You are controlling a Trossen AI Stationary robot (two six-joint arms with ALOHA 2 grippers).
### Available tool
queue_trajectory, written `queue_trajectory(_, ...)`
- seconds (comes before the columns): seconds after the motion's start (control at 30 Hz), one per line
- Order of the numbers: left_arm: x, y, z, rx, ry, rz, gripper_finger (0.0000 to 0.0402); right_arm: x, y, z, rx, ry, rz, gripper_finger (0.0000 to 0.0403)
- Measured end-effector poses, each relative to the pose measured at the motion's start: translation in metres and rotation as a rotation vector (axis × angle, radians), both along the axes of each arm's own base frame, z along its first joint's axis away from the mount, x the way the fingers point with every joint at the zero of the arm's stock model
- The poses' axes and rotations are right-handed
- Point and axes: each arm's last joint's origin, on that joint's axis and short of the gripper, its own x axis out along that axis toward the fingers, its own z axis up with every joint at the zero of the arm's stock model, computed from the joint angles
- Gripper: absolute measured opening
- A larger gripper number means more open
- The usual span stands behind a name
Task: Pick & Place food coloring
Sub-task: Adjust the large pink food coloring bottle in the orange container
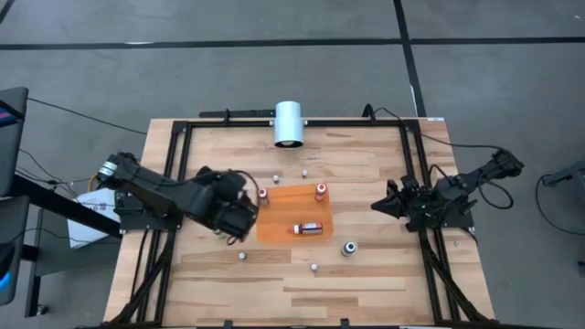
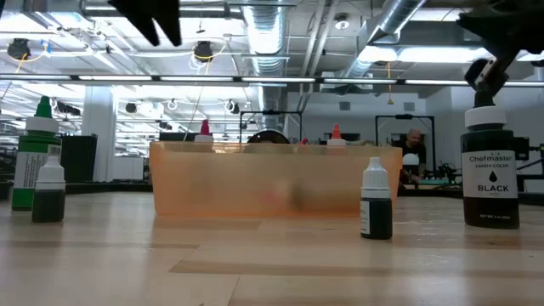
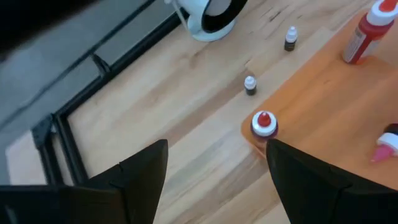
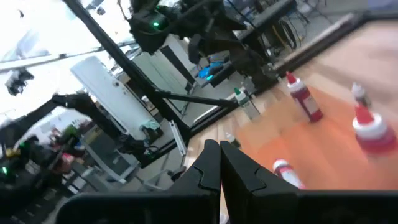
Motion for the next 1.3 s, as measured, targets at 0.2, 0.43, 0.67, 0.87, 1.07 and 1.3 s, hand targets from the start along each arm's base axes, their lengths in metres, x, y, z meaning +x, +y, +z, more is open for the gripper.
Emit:
queue_trajectory(0.2,-0.030,0.006,-0.013,-0.043,-0.118,0.039,0.0265,0.016,0.008,0.031,-0.136,0.036,0.003,0.0000)
queue_trajectory(0.43,-0.052,0.015,-0.046,-0.136,-0.277,0.028,0.0265,0.052,0.024,0.066,-0.315,0.291,0.022,0.0000)
queue_trajectory(0.67,-0.070,0.021,-0.073,-0.198,-0.319,0.020,0.0265,0.109,0.030,0.091,-0.485,0.563,0.021,0.0000)
queue_trajectory(0.87,-0.083,0.026,-0.090,-0.247,-0.338,0.042,0.0265,0.164,0.025,0.104,-0.534,0.706,0.132,0.0000)
queue_trajectory(1.07,-0.088,0.027,-0.102,-0.271,-0.330,0.062,0.0265,0.209,0.019,0.102,-0.531,0.806,0.269,0.0000)
queue_trajectory(1.3,-0.089,0.027,-0.104,-0.275,-0.321,0.062,0.0265,0.244,0.018,0.086,-0.589,0.935,0.353,0.0000)
